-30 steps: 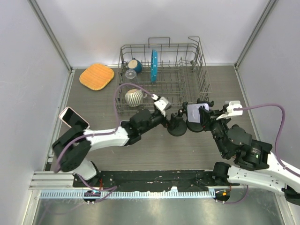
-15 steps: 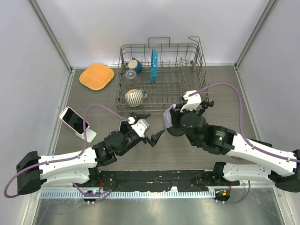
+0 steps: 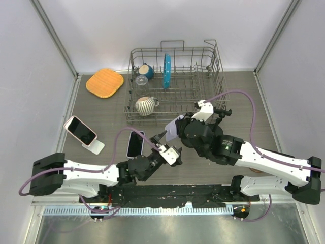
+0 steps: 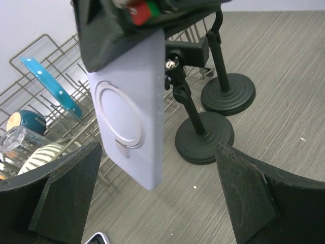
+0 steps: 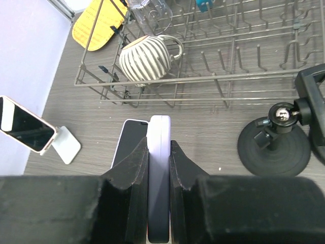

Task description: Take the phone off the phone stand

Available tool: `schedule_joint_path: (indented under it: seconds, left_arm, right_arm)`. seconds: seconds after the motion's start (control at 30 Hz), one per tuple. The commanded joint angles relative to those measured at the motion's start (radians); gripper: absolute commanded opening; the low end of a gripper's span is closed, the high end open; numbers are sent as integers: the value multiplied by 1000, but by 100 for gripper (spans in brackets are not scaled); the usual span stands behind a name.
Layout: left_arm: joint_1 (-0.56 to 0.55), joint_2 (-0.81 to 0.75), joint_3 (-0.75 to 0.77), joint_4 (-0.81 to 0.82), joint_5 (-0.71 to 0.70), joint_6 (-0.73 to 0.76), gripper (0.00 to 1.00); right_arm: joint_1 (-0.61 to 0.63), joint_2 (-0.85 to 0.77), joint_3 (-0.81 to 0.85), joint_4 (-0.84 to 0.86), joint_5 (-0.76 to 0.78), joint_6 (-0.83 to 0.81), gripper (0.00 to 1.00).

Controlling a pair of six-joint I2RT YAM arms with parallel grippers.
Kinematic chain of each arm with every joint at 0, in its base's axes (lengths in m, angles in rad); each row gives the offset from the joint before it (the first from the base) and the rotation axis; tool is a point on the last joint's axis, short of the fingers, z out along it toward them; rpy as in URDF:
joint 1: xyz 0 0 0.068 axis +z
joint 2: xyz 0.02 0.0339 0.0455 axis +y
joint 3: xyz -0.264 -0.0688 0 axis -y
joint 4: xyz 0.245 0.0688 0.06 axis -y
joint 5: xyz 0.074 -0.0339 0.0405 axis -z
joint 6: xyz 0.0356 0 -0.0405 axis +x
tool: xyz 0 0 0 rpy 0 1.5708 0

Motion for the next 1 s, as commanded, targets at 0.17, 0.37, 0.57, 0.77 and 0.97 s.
schedule_joint_path:
  seconds: [0.17,0.37,0.57,0.77,0.97]
  left_arm:
    - [-73,185,40,368,-306,158,89]
    - [-86,229,44,483,-358,210,71]
    - [-100,229,40,493,-358,195,34]
    - [-117,225,32,485,-368,158,0]
    - [-122,127,20,280,-381,-46,0]
  right_arm:
    - [4,-48,-49,155,8,170,1]
    - [4,-59,-80,179,5,207,1]
    - [4,-64,-109,217,-4,235,1]
    - [4,-70,-126,262,-21,221,13]
    - [4,-101,-154,302,-13,157,56]
